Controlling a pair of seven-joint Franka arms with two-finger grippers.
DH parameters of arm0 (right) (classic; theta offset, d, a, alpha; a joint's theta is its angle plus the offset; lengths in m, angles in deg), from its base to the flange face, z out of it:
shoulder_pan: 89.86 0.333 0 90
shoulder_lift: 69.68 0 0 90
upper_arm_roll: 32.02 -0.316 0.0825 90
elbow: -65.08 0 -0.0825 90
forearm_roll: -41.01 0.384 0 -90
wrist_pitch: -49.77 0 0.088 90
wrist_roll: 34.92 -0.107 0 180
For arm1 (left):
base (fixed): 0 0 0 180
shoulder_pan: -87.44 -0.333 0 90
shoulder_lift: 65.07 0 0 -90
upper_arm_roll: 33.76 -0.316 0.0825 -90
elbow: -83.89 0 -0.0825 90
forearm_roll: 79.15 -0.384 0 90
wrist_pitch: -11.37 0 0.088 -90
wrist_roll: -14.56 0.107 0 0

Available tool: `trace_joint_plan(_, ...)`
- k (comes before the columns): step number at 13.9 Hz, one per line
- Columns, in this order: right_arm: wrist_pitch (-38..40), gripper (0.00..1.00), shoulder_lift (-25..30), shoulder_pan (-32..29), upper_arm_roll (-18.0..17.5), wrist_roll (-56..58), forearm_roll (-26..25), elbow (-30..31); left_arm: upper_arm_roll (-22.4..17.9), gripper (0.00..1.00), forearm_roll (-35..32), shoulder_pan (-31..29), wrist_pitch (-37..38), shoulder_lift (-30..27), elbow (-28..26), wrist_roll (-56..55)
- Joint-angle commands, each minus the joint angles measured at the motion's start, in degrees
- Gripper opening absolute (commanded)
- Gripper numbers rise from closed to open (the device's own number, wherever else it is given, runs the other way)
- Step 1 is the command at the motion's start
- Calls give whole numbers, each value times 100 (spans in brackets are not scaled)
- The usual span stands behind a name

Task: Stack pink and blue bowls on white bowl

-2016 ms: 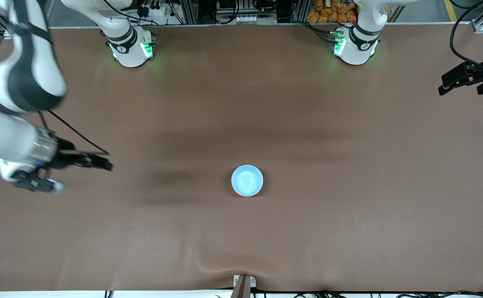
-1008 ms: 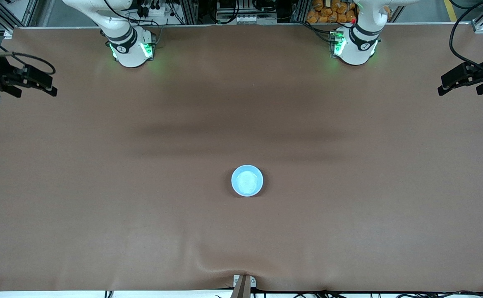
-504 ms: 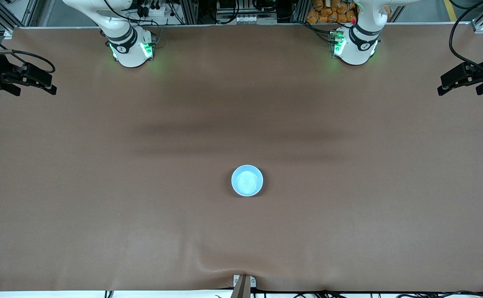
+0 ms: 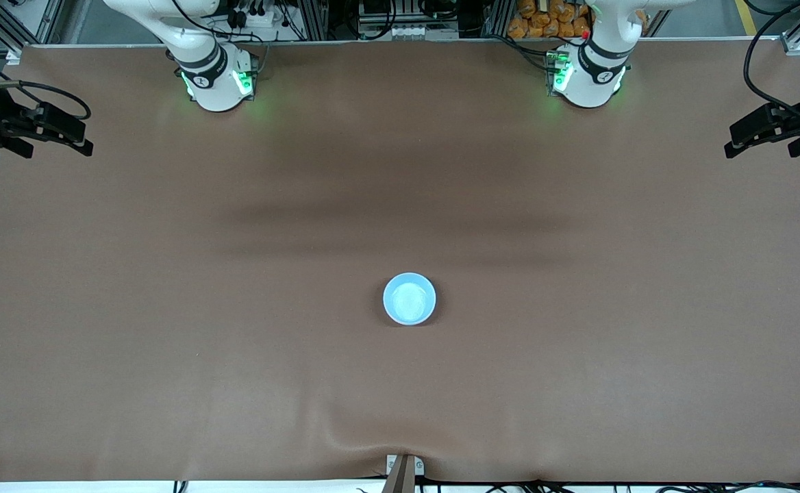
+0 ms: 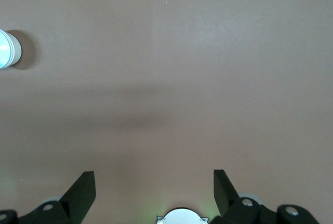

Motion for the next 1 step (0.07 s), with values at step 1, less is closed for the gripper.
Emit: trace_joint_plan(1,86,100,63,-77,-38,62,-55,-52,16,100,-54,-9,-33,0,-2,105)
